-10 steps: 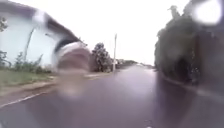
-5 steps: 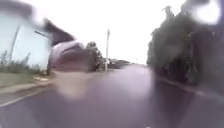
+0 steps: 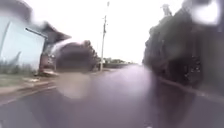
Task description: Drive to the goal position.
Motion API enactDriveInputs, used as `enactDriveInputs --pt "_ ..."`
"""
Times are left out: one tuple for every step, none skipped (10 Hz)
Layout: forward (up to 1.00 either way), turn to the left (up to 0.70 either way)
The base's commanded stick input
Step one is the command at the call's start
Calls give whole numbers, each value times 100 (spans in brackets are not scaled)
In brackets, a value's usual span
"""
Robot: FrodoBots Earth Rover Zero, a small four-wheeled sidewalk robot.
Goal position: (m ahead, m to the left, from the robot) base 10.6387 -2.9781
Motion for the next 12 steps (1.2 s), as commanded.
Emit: enactDriveInputs --pt "70 0" --pt "70 0" --pt "70 0" --pt "70 0" --pt "70 -3" --pt "70 -19" --pt "70 -35" --pt "70 -35" --pt "70 -35" --pt "70 -35" --pt "70 -35" --pt "70 -35"
